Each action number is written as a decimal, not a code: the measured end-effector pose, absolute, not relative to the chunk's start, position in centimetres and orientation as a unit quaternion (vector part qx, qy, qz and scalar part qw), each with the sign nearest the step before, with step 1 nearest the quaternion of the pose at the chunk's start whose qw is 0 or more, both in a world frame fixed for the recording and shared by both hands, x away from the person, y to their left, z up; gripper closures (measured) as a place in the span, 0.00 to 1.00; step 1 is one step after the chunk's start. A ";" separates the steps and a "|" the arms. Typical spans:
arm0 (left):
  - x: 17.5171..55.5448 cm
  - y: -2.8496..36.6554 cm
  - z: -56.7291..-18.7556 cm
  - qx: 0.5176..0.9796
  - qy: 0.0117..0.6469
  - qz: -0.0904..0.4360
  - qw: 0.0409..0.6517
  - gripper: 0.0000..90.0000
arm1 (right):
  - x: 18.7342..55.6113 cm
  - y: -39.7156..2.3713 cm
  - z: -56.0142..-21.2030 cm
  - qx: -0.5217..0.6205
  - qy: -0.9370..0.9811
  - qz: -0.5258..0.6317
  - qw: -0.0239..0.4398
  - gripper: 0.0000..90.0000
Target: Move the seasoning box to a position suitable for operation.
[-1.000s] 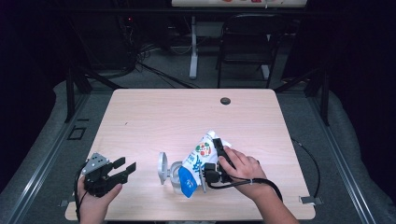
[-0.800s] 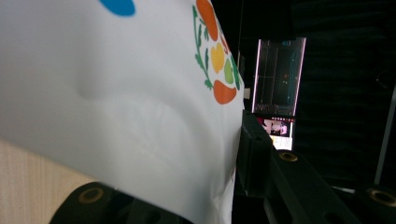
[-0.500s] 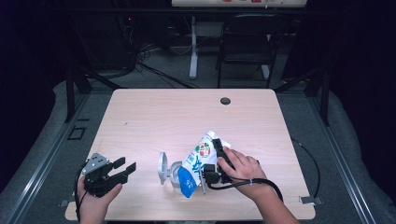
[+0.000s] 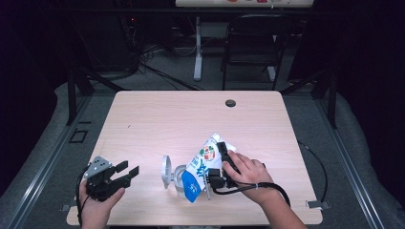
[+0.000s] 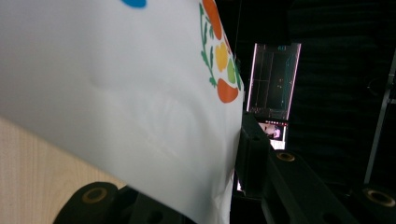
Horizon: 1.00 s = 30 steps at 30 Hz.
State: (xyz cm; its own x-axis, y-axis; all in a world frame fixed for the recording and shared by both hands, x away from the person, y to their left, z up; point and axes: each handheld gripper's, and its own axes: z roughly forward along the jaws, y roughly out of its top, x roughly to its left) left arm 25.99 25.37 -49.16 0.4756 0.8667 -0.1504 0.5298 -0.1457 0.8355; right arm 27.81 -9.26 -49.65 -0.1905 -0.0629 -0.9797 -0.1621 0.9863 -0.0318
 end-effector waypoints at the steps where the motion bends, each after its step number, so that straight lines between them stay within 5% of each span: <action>1: 26.0 25.4 -49.2 0.733 0.477 0.188 0.448 0.55 | 27.8 -9.3 -49.6 -0.073 0.770 0.039 0.632 0.83; 30: 26.0 25.4 -49.2 0.733 0.476 0.188 0.447 0.55 | 27.6 -9.2 -49.3 -0.093 0.758 0.029 0.645 0.84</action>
State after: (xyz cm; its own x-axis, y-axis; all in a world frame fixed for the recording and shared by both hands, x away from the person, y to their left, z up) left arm 26.00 25.37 -49.19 0.4754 0.8669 -0.1500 0.5300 -0.1461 0.8353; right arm 27.58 -9.17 -49.26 -0.1515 -0.1030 -0.9831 -0.1784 0.9811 -0.0753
